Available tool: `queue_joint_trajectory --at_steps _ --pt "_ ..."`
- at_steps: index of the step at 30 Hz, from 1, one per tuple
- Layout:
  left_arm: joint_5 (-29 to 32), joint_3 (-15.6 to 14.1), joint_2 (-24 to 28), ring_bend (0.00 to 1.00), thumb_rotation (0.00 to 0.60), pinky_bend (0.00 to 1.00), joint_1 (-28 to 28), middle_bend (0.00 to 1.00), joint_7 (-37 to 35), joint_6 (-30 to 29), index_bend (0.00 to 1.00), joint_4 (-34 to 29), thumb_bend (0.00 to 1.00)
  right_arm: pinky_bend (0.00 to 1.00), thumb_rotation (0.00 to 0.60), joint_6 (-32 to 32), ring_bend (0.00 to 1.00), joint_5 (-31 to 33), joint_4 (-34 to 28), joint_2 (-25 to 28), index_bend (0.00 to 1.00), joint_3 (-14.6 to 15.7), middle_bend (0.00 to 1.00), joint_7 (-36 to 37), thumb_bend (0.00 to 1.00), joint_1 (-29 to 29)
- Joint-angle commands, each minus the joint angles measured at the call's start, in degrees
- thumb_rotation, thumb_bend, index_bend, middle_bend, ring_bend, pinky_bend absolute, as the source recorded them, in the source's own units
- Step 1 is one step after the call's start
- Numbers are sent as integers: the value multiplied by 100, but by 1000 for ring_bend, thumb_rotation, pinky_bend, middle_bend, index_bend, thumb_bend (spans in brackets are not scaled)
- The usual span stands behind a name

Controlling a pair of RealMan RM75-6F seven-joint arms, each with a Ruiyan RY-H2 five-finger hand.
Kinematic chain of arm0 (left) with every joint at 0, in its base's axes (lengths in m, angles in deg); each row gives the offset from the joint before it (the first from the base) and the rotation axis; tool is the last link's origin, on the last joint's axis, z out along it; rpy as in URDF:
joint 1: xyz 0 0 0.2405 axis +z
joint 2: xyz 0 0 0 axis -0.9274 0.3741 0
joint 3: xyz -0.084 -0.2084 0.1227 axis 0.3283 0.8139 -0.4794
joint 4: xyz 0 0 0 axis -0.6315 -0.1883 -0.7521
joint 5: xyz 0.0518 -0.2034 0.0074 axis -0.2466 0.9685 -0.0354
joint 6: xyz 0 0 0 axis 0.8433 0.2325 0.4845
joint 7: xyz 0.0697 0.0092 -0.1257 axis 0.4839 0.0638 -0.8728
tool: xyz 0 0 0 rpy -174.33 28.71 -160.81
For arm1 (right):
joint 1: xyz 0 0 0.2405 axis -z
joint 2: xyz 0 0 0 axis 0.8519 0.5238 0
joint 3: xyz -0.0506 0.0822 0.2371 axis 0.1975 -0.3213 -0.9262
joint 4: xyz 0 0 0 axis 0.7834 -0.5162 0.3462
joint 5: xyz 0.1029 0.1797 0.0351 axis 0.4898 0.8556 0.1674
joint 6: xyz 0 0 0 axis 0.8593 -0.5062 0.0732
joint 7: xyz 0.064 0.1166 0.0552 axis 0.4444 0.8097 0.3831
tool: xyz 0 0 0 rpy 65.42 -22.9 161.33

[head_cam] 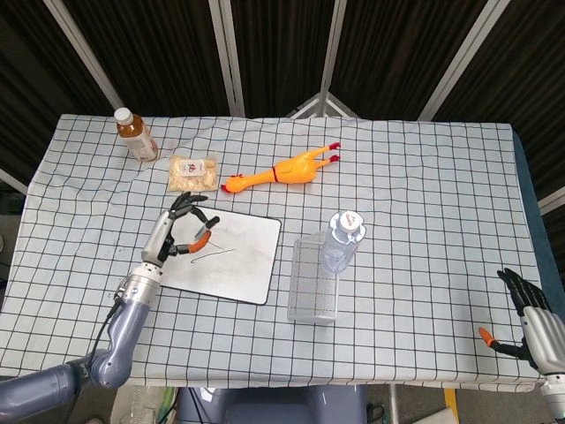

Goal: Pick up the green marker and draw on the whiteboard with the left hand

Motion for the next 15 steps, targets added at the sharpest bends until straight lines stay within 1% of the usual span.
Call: queue_joint_trajectory --at_steps 1,4,6,11,15 --pt "-120 255 408 0 600 0 53 189 70 -169 738 -288 542 0 600 -2 0 0 1 2 0 1 0 -5 268 0" --pt "-123 219 599 0 600 0 52 189 323 -122 737 -258 543 0 600 -1 0 -4 1 3 0 2 0 -5 268 1" --pt "-142 106 735 0 600 0 47 189 592 -36 737 -180 543 0 600 -5 0 -8 0 4 0 6 0 -13 268 0" --pt "-263 -308 931 0 600 0 6 189 1568 104 736 272 542 0 600 -23 0 -7 -10 9 0 15 0 -37 268 -3" --pt "-218 -551 950 0 600 0 -48 189 2052 306 733 577 540 0 600 -40 0 6 -23 14 0 16 0 -58 268 -8"
